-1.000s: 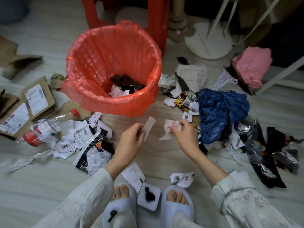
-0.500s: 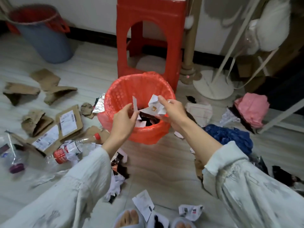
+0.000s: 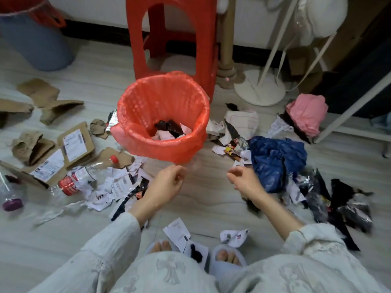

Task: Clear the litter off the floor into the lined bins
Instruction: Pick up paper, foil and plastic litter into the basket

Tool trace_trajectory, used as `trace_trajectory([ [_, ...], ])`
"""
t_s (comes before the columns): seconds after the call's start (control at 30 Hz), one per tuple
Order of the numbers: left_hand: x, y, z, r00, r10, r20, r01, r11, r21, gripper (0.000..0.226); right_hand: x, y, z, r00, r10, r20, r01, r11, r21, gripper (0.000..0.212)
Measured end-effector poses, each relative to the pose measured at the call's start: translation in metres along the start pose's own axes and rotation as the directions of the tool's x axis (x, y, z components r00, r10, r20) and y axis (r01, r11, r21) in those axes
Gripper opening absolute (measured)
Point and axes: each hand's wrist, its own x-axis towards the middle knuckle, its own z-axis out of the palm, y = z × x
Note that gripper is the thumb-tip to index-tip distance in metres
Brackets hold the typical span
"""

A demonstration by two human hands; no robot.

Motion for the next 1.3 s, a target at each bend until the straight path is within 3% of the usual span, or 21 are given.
trace_trajectory([
  [0.13,-0.007,-0.019,0.057,0.939,-0.074,0.336,0.017,0.985,0.170,0.032,-0.003,0.068,0.006,0.977,0.174,0.122,-0.133,0.949,-0.285,0.037],
  [0.2,-0.011,-0.035,0.082,0.891,-0.128,0.436,0.022,0.971,0.240,0.036,-0.002,0.095,0.012,0.955,0.255,0.154,-0.182,0.908,-0.378,0.042],
  [0.47,-0.033,-0.076,0.138,0.755,-0.344,0.558,0.078,0.892,0.445,0.055,0.006,0.151,0.044,0.857,0.503,0.114,-0.378,0.763,-0.525,0.064],
  [0.6,-0.047,-0.083,0.142,0.776,-0.350,0.525,0.086,0.883,0.461,0.053,0.005,0.160,0.056,0.856,0.504,0.113,-0.349,0.725,-0.594,0.048],
  [0.77,-0.047,-0.086,0.140,0.809,-0.313,0.497,0.041,0.874,0.484,0.046,0.004,0.156,0.063,0.883,0.441,0.161,-0.270,0.758,-0.593,0.032],
  [0.97,-0.043,-0.085,0.136,0.833,-0.291,0.471,-0.021,0.834,0.551,0.026,0.008,0.146,0.064,0.936,0.347,0.057,-0.271,0.817,-0.509,0.024],
  [1.07,-0.039,-0.084,0.131,0.885,-0.279,0.373,0.097,0.894,0.437,0.021,0.010,0.134,0.062,0.954,0.301,-0.005,-0.276,0.869,-0.411,0.023],
  [1.17,-0.027,-0.074,0.121,0.919,-0.298,0.258,0.242,0.943,0.227,0.017,0.014,0.114,0.059,0.960,0.277,-0.028,-0.277,0.945,-0.175,0.021],
  [1.3,-0.010,-0.044,0.088,0.954,-0.299,0.002,0.299,0.953,-0.055,0.014,0.019,0.063,0.044,0.983,0.172,-0.065,-0.165,0.982,0.097,0.016],
])
